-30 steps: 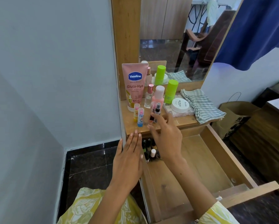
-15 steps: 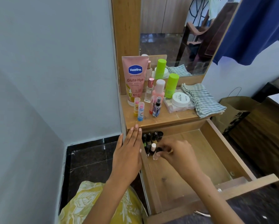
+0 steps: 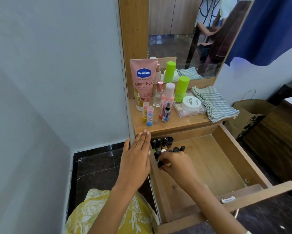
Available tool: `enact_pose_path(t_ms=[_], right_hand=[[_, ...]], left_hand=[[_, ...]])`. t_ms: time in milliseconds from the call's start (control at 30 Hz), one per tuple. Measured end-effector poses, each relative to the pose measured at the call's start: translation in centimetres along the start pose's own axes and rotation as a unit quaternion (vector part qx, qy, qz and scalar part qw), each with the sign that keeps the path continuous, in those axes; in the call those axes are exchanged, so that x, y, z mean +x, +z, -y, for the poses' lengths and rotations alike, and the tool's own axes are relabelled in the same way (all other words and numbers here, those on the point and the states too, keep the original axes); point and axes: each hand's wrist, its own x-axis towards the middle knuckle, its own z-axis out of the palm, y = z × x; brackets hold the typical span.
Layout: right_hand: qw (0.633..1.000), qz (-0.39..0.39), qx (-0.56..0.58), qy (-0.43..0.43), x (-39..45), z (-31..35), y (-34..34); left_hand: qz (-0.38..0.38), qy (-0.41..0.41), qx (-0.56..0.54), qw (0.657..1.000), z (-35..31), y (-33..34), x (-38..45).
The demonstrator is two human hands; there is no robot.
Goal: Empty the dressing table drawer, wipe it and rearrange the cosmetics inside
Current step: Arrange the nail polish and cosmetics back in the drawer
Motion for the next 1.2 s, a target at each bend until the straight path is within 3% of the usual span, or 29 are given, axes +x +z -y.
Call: enact_pose_path(t_ms=[200,433,633,867,1067,1200], right_hand=[[0.997,-0.048,0.063,-0.005,-0.9,-0.7,-0.9],[0.948,-0.215,0.231,0.034,-1.4,-0.4,-1.9],[0.935,-0.256,0.244,0.006,-1.1,-0.2,-1.8],[0.928,-0.277,0.244,-0.046,-0.8,0.6,-2.3],[0.926,-0.288,0.244,-0.018,-0.9,-0.3,-1.8],[0.93,-0.273,0.246,-0.02,-0.9,-0.2,-2.1]], left_hand=[[-0.172,-0.012,-0.043,0.984,-0.2,-1.7,2.1],[-0.202,-0.044,0.042,0.977,0.0,-2.8,6.2],[-0.249,-0.01,0.0,0.968,0.2,-2.6,6.6],[-0.208,0.101,-0.113,0.966,-2.8,-3.0,3.8],[-0.112,0.069,-0.225,0.965,-3.1,-1.5,3.0],[-0.1,0.072,-0.227,0.966,-3.0,-1.0,2.9]])
